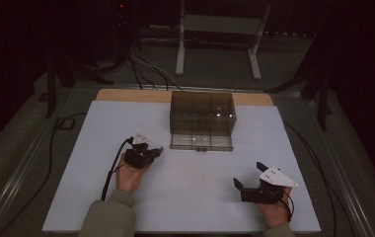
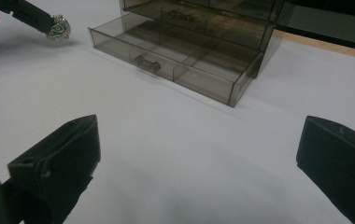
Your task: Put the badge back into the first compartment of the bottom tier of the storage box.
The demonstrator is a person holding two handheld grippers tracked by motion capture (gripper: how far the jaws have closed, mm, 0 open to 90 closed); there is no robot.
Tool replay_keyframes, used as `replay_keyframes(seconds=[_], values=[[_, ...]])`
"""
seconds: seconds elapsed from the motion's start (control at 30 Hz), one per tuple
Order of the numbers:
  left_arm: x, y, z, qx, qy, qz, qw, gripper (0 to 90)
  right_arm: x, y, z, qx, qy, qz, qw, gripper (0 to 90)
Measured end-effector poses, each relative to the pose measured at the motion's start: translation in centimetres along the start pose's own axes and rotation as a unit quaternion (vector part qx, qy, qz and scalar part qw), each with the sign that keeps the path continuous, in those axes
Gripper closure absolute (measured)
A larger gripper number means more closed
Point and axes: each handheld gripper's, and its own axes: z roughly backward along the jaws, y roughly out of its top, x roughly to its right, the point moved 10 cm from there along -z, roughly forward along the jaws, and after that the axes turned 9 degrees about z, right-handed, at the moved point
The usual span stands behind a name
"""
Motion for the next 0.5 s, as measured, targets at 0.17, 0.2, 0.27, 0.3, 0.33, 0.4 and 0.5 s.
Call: replay_keyframes(seconds=[0.17, 0.2, 0.27, 0.3, 0.33, 0.4, 0.5], values=[[0.03, 0.14, 0.20, 0.004, -0.003, 0.003, 1.0000, 88.7, -0.02, 0.01, 0.00, 0.000, 0.000, 0.000, 1.0000, 0.3], [0.05, 0.19, 0.27, 0.005, -0.004, 0.004, 1.0000, 88.7, -0.02, 0.01, 0.00, 0.000, 0.000, 0.000, 1.0000, 0.3], [0.04, 0.28, 0.38, 0.007, -0.005, 0.006, 0.9999, 88.7, -0.02, 0.01, 0.00, 0.000, 0.000, 0.001, 1.0000, 0.3], [0.04, 0.30, 0.40, 0.007, -0.006, 0.007, 0.9999, 88.7, -0.02, 0.01, 0.00, 0.000, 0.000, 0.000, 1.0000, 0.3], [0.05, 0.33, 0.42, 0.009, -0.007, 0.007, 0.9999, 88.7, -0.02, 0.01, 0.00, 0.000, 0.000, 0.000, 1.0000, 0.3], [0.07, 0.35, 0.44, 0.009, -0.007, 0.008, 0.9999, 88.7, -0.02, 0.01, 0.01, 0.000, 0.000, 0.000, 1.0000, 0.3], [0.10, 0.54, 0.66, 0.013, -0.009, 0.009, 0.9998, 88.7, -0.02, 0.01, -0.02, 0.000, 0.000, 0.000, 1.0000, 0.3]])
